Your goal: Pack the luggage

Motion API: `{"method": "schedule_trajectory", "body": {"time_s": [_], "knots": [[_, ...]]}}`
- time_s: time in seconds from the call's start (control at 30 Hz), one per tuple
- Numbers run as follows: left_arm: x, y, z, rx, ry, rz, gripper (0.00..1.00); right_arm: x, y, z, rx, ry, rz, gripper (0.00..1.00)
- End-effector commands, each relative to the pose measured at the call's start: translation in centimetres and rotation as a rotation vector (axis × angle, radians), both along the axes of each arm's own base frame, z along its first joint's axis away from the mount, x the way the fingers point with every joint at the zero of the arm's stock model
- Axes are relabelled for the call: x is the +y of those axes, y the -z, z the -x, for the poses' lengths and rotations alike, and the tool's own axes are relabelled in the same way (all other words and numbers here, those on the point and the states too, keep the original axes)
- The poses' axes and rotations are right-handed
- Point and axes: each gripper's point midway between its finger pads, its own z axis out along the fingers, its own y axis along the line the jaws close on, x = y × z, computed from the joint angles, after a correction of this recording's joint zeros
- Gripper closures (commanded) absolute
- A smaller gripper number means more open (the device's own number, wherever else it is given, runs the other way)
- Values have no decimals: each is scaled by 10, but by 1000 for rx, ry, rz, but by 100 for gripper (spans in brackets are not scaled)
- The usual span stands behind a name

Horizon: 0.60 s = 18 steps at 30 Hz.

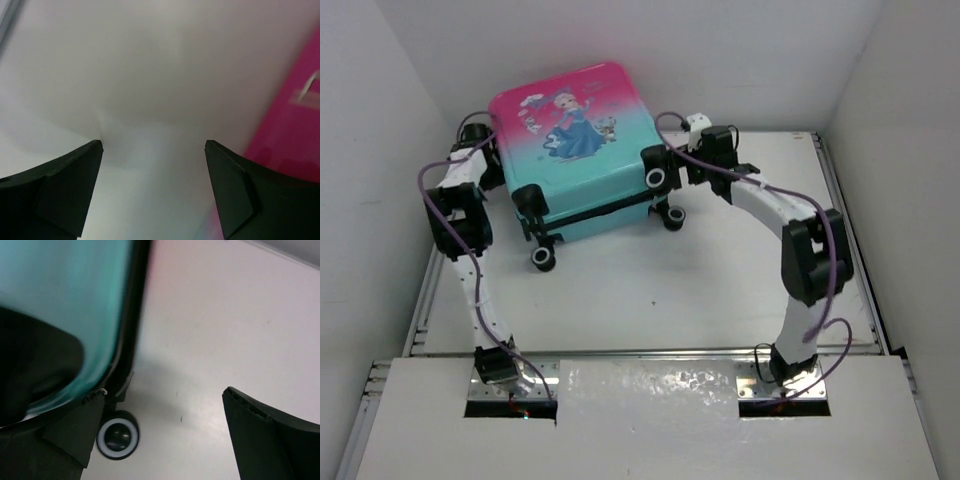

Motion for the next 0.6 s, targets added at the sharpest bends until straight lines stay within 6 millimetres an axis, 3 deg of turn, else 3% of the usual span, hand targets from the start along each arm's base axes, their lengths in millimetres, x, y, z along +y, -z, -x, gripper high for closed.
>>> {"method": "schedule_trajectory", "body": {"time_s": [0.0,0.03,0.07,0.13,0.17,0.2,0.27,0.3,0.33,0.37,0.4,0.43,0.47,0.5,0.53,0.57], "knots": [[-246,-77,-81,-292,625,270,17,129,-47,111,-54,-487,-15,1],[-252,-73,-80,-278,641,284,17,127,-44,123,-33,-488,3,1],[-258,-82,-82,-297,657,297,17,125,-44,141,-30,-491,18,1],[-267,-95,-80,-317,693,281,17,108,-38,149,-4,-393,34,1],[-264,-95,-76,-301,675,258,17,92,-16,160,48,-339,54,1],[-256,-88,-71,-271,640,223,16,81,-23,165,48,-267,20,1],[-244,-101,-64,-271,590,175,15,37,3,169,70,-73,108,1],[-214,-102,-65,-248,448,68,14,23,1,171,76,-4,100,1],[-198,-117,-61,-257,375,29,13,8,3,170,78,55,113,1],[-182,-113,-51,-227,307,17,12,-1,8,173,91,87,113,1],[-153,-119,-47,-233,204,0,12,-13,7,171,101,130,97,1],[-140,-138,-42,-271,122,19,12,-18,-3,171,83,147,75,1],[-128,-134,-32,-255,82,22,11,-26,-6,172,78,173,69,1],[-101,-156,-26,-304,-2,11,11,-28,-13,175,66,178,55,1],[-90,-164,-22,-324,-38,1,10,-29,-30,178,30,181,20,1],[-78,-163,-13,-316,-71,-14,8,-28,-32,183,29,171,-4,1]]}}
